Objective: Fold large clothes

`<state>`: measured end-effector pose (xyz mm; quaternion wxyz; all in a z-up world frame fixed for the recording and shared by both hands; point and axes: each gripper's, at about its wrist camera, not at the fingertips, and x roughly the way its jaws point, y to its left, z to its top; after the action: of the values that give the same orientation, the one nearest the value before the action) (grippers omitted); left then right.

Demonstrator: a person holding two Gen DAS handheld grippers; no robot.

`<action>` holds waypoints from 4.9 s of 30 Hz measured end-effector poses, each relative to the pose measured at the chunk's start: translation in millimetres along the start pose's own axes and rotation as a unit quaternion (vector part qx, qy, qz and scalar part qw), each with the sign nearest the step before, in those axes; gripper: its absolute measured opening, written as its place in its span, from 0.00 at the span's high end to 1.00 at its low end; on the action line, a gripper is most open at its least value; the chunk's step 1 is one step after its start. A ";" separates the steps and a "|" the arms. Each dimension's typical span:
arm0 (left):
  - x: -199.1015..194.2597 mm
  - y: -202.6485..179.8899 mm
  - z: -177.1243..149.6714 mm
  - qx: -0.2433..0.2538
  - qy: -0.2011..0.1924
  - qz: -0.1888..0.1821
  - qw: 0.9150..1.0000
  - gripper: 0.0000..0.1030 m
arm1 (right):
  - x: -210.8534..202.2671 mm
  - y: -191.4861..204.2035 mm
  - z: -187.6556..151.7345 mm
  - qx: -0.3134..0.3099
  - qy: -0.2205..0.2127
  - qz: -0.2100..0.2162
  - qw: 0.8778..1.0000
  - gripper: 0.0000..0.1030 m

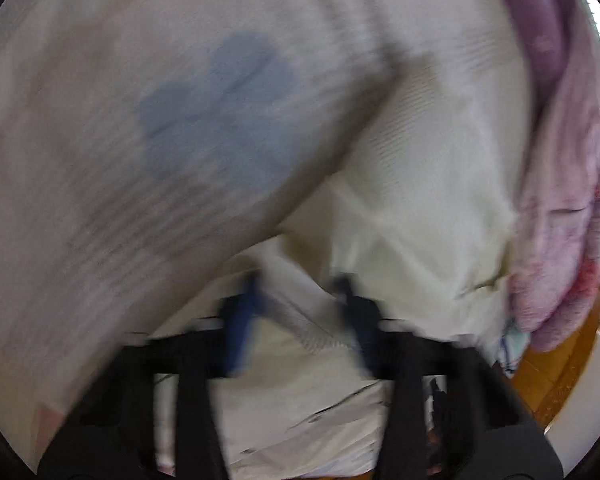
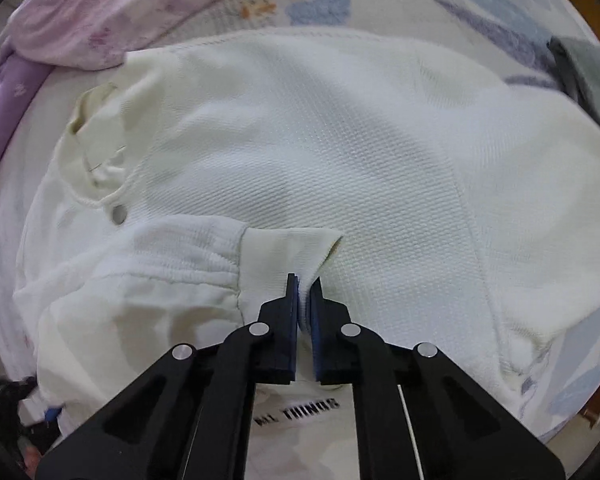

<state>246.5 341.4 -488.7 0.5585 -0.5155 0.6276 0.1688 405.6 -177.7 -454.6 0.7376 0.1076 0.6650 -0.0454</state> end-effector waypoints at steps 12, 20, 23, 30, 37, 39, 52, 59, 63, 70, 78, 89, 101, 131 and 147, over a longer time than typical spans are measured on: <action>8.5 2.6 -26.3 0.094 -0.006 0.089 0.992 0.79 | 10.3 -38.2 -10.3 0.030 0.050 -0.048 0.997 0.72; -17.8 -8.6 -40.4 0.186 -0.036 0.096 0.977 0.17 | -58.3 86.3 11.0 -0.140 -0.031 0.067 0.987 0.34; 3.0 -11.8 -55.4 0.253 -0.038 0.105 0.961 0.17 | -59.8 178.0 16.8 -0.240 -0.001 0.167 0.956 0.34; 12.1 -13.4 -54.7 0.298 -0.093 0.062 0.948 0.48 | -25.6 337.8 -4.7 -0.407 0.050 0.187 0.893 0.41; 17.0 11.3 -52.9 0.263 -0.066 -0.029 0.962 0.61 | 51.1 403.0 -29.7 -0.461 0.138 0.127 0.867 0.85; 12.0 20.2 -52.3 0.247 -0.070 -0.048 0.965 0.51 | 49.2 401.3 -32.4 -0.457 0.125 0.121 0.872 0.93; 4.0 16.5 -58.5 0.237 -0.119 0.008 0.964 0.97 | 56.9 398.9 4.3 -0.380 0.079 0.103 0.916 0.95; -13.8 40.4 -45.2 0.203 -0.109 0.058 0.971 0.97 | -4.4 367.8 0.8 -0.364 0.032 0.136 0.921 0.38; -37.8 -1.6 -50.0 0.266 -0.134 0.062 0.952 0.97 | -50.5 304.5 -5.1 -0.333 -0.041 0.129 0.933 0.37; 1.3 -94.9 -56.1 0.393 -0.121 0.045 0.910 0.98 | -43.2 178.7 -29.9 -0.199 -0.047 0.088 0.975 0.93; 57.8 -88.9 -45.7 0.432 -0.083 0.155 0.885 0.98 | 15.9 11.6 -59.2 -0.018 -0.040 0.038 0.998 1.00; 28.7 -180.9 -35.6 0.457 -0.125 0.096 0.875 0.97 | -18.6 90.3 -28.6 -0.053 -0.097 0.110 0.988 0.99; 86.3 -231.6 49.7 0.427 -0.205 0.137 0.870 0.98 | -2.2 69.5 -14.9 -0.071 -0.103 0.029 0.992 0.98; 31.9 -131.4 -80.7 0.449 -0.115 0.184 0.867 0.47 | -59.0 59.6 -102.8 -0.005 -0.023 0.061 0.998 0.27; -67.7 -143.5 -197.9 0.412 -0.166 0.178 0.878 0.43 | -172.9 50.0 -113.0 -0.099 -0.002 0.097 0.990 0.19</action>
<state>251.6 157.5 -314.1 0.7773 -0.0825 0.6192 0.0744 287.1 -117.4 -288.7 0.7469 0.0975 0.6513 0.0920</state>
